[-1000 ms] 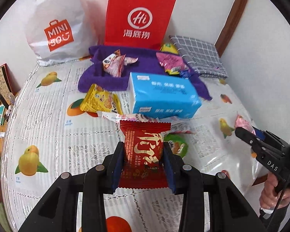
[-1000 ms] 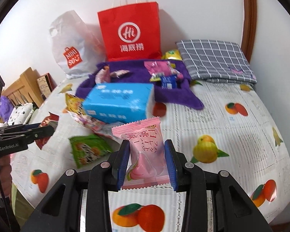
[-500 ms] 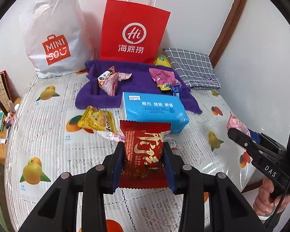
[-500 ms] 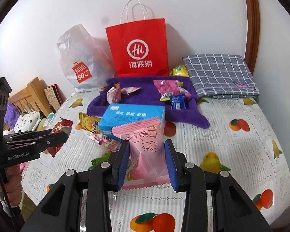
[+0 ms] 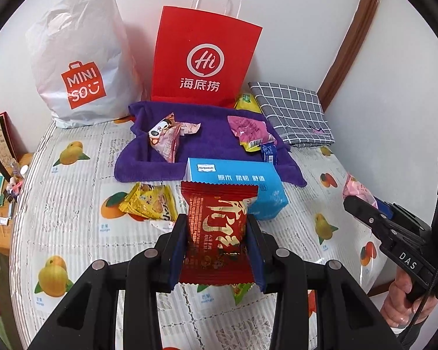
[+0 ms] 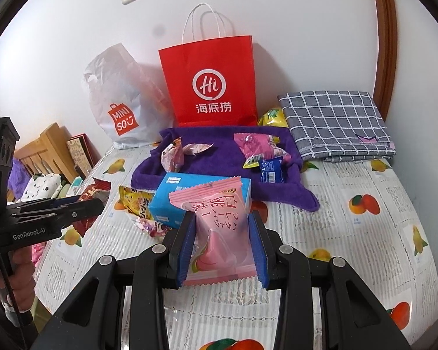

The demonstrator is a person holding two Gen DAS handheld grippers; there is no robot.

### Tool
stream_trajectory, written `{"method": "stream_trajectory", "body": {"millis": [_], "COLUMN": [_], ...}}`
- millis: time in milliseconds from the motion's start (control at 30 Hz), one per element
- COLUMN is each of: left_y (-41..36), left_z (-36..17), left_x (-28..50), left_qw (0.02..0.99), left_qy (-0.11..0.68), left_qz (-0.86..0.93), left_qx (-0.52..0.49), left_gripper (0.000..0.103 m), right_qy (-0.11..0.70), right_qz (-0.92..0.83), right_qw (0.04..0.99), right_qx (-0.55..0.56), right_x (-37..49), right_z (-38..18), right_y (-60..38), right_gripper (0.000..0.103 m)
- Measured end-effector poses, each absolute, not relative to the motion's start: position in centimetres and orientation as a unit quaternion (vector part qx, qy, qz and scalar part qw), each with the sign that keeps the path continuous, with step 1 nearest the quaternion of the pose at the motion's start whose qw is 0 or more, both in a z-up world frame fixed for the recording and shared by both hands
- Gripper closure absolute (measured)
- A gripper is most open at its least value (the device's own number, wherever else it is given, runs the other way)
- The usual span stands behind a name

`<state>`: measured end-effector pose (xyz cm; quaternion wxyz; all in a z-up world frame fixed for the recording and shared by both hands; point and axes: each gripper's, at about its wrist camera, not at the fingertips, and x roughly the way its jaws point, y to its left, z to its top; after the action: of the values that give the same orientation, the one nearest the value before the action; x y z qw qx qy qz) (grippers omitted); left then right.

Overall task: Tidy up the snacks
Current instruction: 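Lift the red packet and pink packet and carry both toward the purple towel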

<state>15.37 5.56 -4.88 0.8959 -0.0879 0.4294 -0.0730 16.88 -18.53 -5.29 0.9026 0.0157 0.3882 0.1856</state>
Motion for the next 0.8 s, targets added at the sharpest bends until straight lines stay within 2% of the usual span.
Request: {"method": "stream_trajectory", "body": {"millis": [800], "left_y": [6.1], "left_z": [-4.8], "left_x": [19.7], "left_qw": [0.894], "left_qy": [0.426], "left_qz": [-0.090], "left_qx": [-0.106], "left_gripper": [0.067], "right_qy": [0.390], "right_qz": [0.194], "right_qw": [0.900], "right_qx": [0.016], "right_x": [22.4], "right_z": [-5.8], "right_y": [-17.4], "right_gripper": [0.067]}}
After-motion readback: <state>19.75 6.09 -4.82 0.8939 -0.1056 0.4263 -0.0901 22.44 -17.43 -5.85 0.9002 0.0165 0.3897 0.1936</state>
